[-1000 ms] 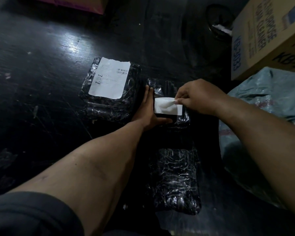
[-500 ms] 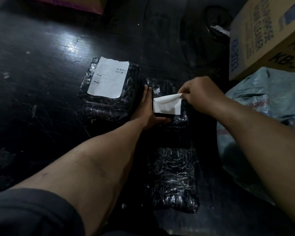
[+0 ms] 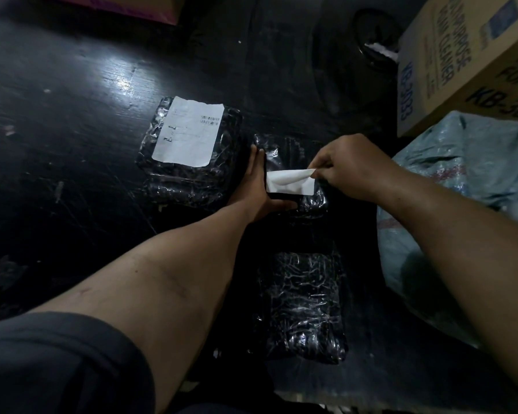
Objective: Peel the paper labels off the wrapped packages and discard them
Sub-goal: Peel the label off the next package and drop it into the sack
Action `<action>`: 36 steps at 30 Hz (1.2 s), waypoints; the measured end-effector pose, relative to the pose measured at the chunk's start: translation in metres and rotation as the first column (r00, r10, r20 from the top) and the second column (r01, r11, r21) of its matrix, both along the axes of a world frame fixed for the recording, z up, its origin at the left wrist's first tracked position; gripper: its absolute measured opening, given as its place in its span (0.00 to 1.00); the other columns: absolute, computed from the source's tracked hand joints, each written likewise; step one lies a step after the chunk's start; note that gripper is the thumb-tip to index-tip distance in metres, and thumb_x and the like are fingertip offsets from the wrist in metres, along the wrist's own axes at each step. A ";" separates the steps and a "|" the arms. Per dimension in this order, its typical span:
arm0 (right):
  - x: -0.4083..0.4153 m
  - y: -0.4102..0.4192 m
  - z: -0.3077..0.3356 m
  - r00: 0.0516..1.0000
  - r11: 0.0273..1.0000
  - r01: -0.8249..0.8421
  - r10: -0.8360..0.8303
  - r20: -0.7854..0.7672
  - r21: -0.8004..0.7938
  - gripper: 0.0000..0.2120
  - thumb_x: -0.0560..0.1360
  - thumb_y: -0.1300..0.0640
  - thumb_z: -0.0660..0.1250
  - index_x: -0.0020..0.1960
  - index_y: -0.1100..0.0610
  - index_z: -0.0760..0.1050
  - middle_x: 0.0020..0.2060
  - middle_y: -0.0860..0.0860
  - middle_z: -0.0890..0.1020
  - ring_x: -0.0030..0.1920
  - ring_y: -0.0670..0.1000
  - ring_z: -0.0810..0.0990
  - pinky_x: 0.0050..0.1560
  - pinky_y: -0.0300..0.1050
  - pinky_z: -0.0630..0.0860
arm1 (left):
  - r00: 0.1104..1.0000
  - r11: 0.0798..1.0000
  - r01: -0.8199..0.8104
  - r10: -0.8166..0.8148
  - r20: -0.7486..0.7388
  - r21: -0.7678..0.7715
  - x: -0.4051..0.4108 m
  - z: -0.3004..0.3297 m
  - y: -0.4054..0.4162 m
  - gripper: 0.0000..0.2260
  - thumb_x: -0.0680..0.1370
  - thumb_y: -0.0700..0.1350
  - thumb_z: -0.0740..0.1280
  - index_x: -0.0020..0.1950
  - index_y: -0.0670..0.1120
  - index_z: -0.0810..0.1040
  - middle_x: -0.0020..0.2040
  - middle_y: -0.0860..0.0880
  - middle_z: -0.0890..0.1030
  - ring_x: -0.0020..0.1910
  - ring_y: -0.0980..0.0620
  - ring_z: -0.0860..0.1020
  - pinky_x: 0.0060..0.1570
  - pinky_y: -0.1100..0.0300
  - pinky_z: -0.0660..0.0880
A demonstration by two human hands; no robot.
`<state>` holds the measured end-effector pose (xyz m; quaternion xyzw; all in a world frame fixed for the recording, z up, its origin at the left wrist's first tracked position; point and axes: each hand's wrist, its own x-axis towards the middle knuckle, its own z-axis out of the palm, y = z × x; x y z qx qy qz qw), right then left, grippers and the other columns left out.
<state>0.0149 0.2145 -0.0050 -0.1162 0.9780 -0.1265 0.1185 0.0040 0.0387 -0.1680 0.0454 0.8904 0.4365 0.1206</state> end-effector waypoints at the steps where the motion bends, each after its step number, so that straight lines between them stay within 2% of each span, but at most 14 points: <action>1: 0.000 0.000 0.000 1.000 1.000 -0.008 0.008 -0.006 0.001 0.05 0.74 0.55 0.72 0.49 0.52 0.85 0.39 0.45 0.82 0.39 0.44 0.78 0.37 0.34 0.68 | 1.000 1.000 0.003 -0.003 0.000 -0.006 0.000 0.000 0.000 0.62 0.63 0.64 0.80 0.83 0.48 0.43 0.82 0.56 0.36 0.80 0.56 0.43 0.71 0.63 0.49; 5: -0.001 0.002 0.000 0.998 0.999 -0.037 0.038 -0.044 0.027 0.07 0.73 0.54 0.71 0.50 0.51 0.85 0.43 0.47 0.84 0.40 0.44 0.76 0.38 0.35 0.67 | 1.000 1.000 0.000 0.000 -0.003 0.010 0.000 0.000 0.000 0.62 0.64 0.63 0.80 0.83 0.48 0.43 0.82 0.54 0.37 0.80 0.56 0.42 0.73 0.61 0.49; 10: 0.003 0.001 0.007 0.997 0.998 -0.046 0.047 -0.055 0.031 0.08 0.73 0.56 0.71 0.51 0.51 0.85 0.45 0.48 0.85 0.41 0.45 0.78 0.44 0.39 0.71 | 1.000 1.000 0.002 -0.002 -0.008 0.000 0.000 0.000 0.000 0.61 0.64 0.63 0.80 0.83 0.48 0.43 0.82 0.53 0.37 0.80 0.55 0.40 0.76 0.59 0.47; 14: 0.009 0.000 0.014 0.996 0.999 -0.037 0.040 -0.085 0.032 0.09 0.74 0.58 0.69 0.51 0.52 0.85 0.47 0.49 0.85 0.47 0.50 0.81 0.49 0.43 0.76 | 1.000 1.000 0.001 -0.001 -0.013 -0.022 0.000 0.000 0.000 0.62 0.63 0.64 0.80 0.83 0.47 0.43 0.82 0.53 0.37 0.80 0.55 0.39 0.76 0.59 0.45; 17: 0.010 0.001 0.015 0.996 1.000 -0.017 0.019 -0.092 0.020 0.10 0.75 0.58 0.67 0.53 0.52 0.84 0.50 0.50 0.85 0.50 0.51 0.82 0.53 0.47 0.77 | 1.000 1.000 0.006 -0.006 0.006 0.003 -0.001 -0.001 0.001 0.63 0.63 0.63 0.81 0.83 0.47 0.42 0.82 0.53 0.36 0.80 0.55 0.39 0.77 0.57 0.47; 20: 0.007 0.001 0.014 0.995 0.999 0.036 -0.037 -0.097 -0.006 0.13 0.75 0.56 0.68 0.59 0.53 0.82 0.56 0.53 0.84 0.56 0.53 0.81 0.59 0.48 0.76 | 1.000 1.000 0.004 -0.004 0.006 0.001 -0.002 -0.003 0.001 0.63 0.63 0.63 0.81 0.83 0.47 0.43 0.82 0.52 0.36 0.80 0.55 0.39 0.79 0.53 0.50; 22: 0.004 0.003 0.012 0.992 0.996 0.083 -0.084 -0.095 -0.009 0.17 0.74 0.54 0.70 0.62 0.54 0.80 0.59 0.54 0.82 0.59 0.54 0.80 0.61 0.48 0.75 | 1.000 1.000 0.008 -0.008 -0.003 0.005 -0.002 -0.004 0.001 0.62 0.63 0.63 0.81 0.83 0.47 0.43 0.82 0.53 0.36 0.80 0.55 0.39 0.78 0.55 0.49; 25: 0.000 0.005 0.007 0.991 0.996 0.088 -0.085 -0.101 0.028 0.10 0.74 0.52 0.69 0.53 0.52 0.83 0.51 0.53 0.85 0.51 0.54 0.82 0.50 0.44 0.75 | 1.000 1.000 0.009 -0.009 -0.002 0.003 -0.002 -0.002 0.001 0.62 0.64 0.62 0.81 0.83 0.47 0.43 0.82 0.53 0.36 0.80 0.56 0.39 0.74 0.62 0.47; 27: 0.000 0.006 0.007 0.991 0.995 0.087 -0.081 -0.108 0.048 0.07 0.74 0.52 0.70 0.49 0.51 0.84 0.46 0.52 0.85 0.46 0.53 0.82 0.45 0.42 0.72 | 1.000 1.000 0.005 -0.005 -0.003 0.009 -0.002 -0.003 0.000 0.62 0.64 0.63 0.81 0.83 0.47 0.43 0.82 0.54 0.36 0.80 0.57 0.40 0.75 0.61 0.48; 36: 0.006 0.007 0.011 0.991 0.996 0.078 -0.072 -0.111 0.045 0.05 0.74 0.53 0.70 0.48 0.50 0.84 0.45 0.50 0.85 0.44 0.50 0.81 0.41 0.40 0.69 | 1.000 1.000 0.016 -0.016 0.004 0.000 -0.002 -0.007 0.000 0.63 0.62 0.66 0.80 0.83 0.48 0.42 0.81 0.55 0.35 0.80 0.56 0.39 0.79 0.51 0.51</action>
